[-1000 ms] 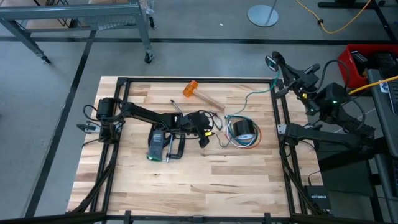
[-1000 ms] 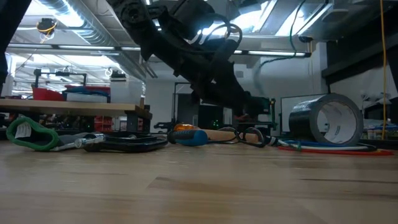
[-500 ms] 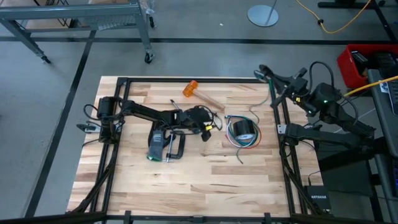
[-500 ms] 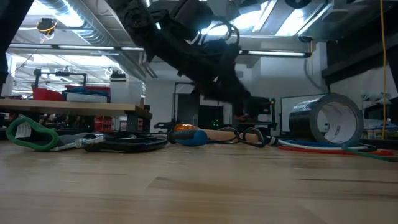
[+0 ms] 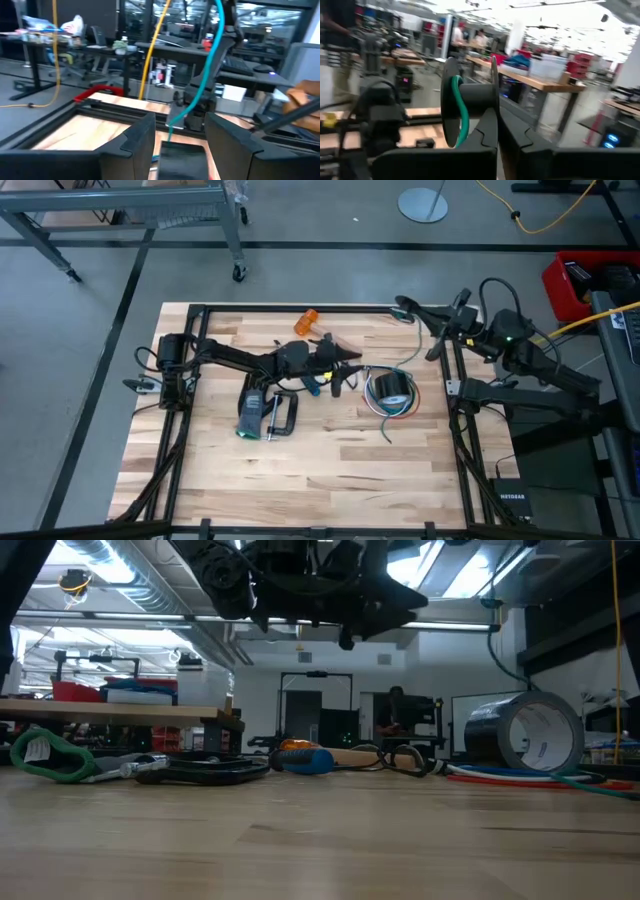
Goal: Coil cords
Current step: Coil the green wire onto the spool
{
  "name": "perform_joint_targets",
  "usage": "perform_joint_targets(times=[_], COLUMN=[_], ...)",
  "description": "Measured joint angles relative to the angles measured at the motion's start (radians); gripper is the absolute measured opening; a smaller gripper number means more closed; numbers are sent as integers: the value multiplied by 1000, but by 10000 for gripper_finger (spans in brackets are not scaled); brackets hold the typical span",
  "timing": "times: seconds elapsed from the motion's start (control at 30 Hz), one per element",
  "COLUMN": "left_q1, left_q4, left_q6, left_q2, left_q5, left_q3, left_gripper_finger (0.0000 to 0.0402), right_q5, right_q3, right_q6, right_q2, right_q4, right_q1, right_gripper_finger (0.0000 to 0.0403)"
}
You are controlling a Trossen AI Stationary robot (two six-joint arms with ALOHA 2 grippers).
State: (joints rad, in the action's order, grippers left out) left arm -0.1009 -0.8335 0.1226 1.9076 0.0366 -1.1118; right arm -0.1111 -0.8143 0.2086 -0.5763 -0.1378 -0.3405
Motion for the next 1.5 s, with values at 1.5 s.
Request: perform_joint_targets(times=[1.5], left_q1=[-1], left_q4=[-63], left_q6=[-78], left_q2=[2], left_q5=[-8], left_q3=[-13], left_gripper_finger=[164], right_q5=[202], right_q3=[0], right_q6=[-56], right_q2=[-469], right_q4=[644], right_q1=[0], right_gripper_finger=[1])
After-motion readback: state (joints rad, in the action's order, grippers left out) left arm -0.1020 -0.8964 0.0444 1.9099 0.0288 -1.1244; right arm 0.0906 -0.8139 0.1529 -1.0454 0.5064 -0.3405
